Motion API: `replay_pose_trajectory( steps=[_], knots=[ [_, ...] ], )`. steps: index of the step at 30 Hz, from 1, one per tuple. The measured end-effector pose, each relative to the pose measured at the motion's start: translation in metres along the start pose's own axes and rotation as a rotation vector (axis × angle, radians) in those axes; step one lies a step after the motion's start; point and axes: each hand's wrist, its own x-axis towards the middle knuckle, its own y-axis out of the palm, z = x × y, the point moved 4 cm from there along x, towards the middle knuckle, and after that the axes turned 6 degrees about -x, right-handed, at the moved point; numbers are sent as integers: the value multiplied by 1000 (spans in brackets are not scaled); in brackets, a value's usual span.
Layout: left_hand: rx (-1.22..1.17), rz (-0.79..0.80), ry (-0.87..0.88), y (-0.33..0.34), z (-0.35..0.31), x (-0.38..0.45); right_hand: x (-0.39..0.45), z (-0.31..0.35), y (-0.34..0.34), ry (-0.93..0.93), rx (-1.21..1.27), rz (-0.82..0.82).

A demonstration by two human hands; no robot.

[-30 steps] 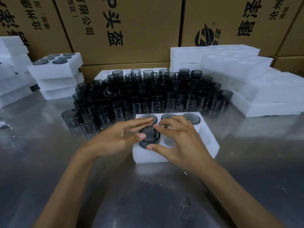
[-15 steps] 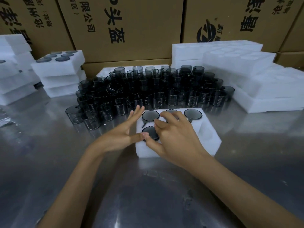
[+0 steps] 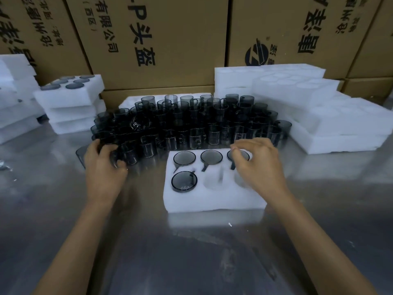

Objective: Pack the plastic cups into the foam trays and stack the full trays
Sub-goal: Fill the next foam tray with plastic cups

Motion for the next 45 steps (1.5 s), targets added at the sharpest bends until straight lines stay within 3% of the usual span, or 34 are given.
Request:
replay_pose_trajectory(
  steps=[5, 15, 20, 24, 31, 36, 45],
  knots=[
    [112, 6, -38, 6, 16, 5, -2, -13, 9, 90, 141, 67],
    [15, -124, -169, -4, 2, -8, -12, -19, 10, 107, 154, 46],
    [-137, -178, 72, -10, -50, -25, -14, -13, 3, 57, 134, -13],
    [-257, -58, 218, 5, -106, -42, -12, -8, -1, 8, 122, 5],
    [-513, 294, 236, 39, -166, -62, -18, 5, -4, -105, 244, 119],
    [-586, 354, 302, 49, -166, -80, -19, 15, -7, -237, 144, 85],
    [-613, 528, 227, 45, -147, -75, -23, 15, -1, -217, 60, 267]
  ],
)
